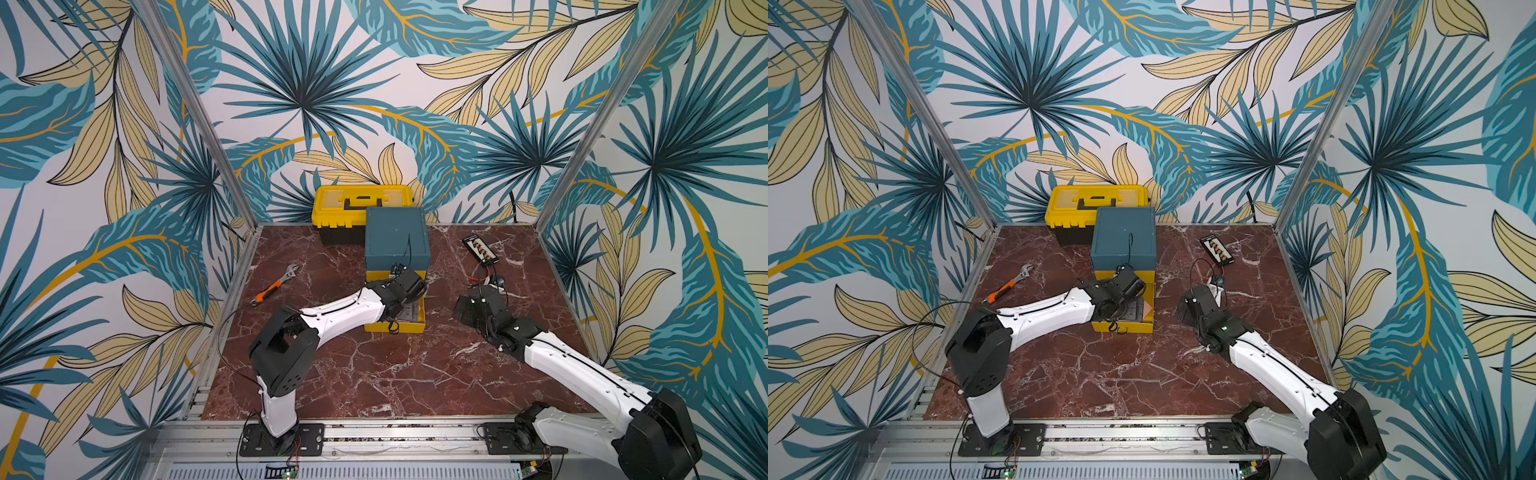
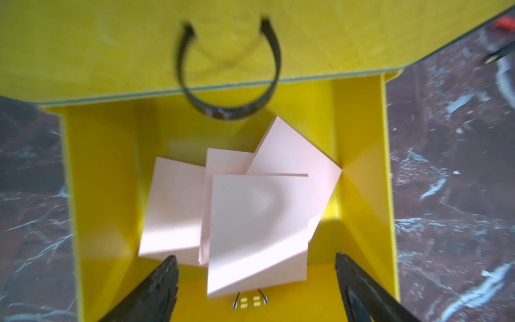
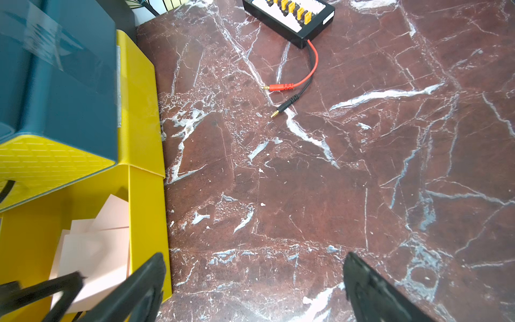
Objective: Please put the sticky notes in the drawer by color
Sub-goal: Place the sticky notes in the drawer, then close the drawer in the storage box.
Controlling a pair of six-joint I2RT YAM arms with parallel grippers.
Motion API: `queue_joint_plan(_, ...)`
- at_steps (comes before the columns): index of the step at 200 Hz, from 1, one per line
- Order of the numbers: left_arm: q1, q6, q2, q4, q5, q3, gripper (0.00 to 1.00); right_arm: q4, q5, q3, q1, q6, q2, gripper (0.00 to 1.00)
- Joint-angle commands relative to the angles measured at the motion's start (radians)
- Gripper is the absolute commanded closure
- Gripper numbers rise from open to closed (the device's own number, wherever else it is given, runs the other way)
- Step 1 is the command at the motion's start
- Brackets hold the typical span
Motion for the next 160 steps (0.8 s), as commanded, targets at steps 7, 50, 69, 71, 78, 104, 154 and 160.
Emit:
queue_joint_plan(7, 0.007, 0.023, -0.092, -0.041, -0.052, 0.039, 0.07, 0.004, -0.004, 0.029, -0.004, -0.024, 0.005, 0.01)
queue_joint_plan(50, 0.007, 0.011, -0.191, -0.095, -0.009, 0.012, 0.13, 0.023, -0.052, 0.032, -0.005, -0.055, -0.016, 0.16)
queue_joint_plan(69, 0.005, -0.012, -0.263, -0.049, 0.047, -0.102, 0.31, 0.039, -0.061, 0.015, -0.004, -0.064, -0.038, 0.28)
queue_joint_plan(71, 0.006, -0.015, -0.270, -0.045, 0.053, -0.115, 0.34, 0.038, -0.062, 0.014, -0.005, -0.063, -0.041, 0.29)
queue_joint_plan(78, 0.006, -0.027, -0.297, -0.026, 0.072, -0.160, 0.40, 0.040, -0.062, 0.011, -0.003, -0.066, -0.049, 0.33)
queue_joint_plan(104, -0.008, -0.060, -0.394, 0.071, 0.153, -0.333, 0.51, 0.035, -0.061, 0.005, -0.003, -0.075, -0.074, 0.41)
queue_joint_plan(154, -0.065, -0.147, -0.456, 0.321, 0.232, -0.556, 0.51, 0.041, -0.066, 0.005, -0.005, -0.052, -0.055, 0.38)
queue_joint_plan(160, -0.068, -0.150, -0.449, 0.346, 0.232, -0.567, 0.50, 0.043, -0.070, 0.006, -0.004, -0.046, -0.050, 0.37)
